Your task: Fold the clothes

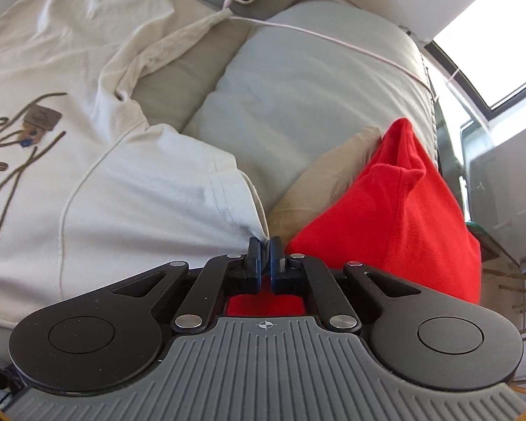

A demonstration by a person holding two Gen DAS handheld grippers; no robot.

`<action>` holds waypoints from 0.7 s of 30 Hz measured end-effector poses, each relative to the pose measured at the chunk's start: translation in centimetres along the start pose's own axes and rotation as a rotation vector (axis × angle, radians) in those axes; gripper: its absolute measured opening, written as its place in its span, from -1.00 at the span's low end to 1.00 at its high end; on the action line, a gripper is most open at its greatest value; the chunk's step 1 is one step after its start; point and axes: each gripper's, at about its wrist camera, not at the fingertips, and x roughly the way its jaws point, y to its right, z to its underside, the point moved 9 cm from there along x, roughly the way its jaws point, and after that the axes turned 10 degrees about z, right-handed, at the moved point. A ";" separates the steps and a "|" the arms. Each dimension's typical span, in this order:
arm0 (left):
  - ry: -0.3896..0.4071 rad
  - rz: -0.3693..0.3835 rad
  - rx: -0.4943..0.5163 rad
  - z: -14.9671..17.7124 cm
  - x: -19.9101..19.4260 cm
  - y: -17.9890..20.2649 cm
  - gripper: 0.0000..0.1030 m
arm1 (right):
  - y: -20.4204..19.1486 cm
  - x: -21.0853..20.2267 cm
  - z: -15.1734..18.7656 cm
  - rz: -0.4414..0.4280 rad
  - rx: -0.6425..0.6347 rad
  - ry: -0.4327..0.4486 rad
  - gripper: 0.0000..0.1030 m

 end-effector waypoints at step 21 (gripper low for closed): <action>0.101 0.007 -0.259 -2.6 -3.2 -5.8 -0.09 | 1.5 2.3 -5.3 -0.471 0.527 -0.140 -0.13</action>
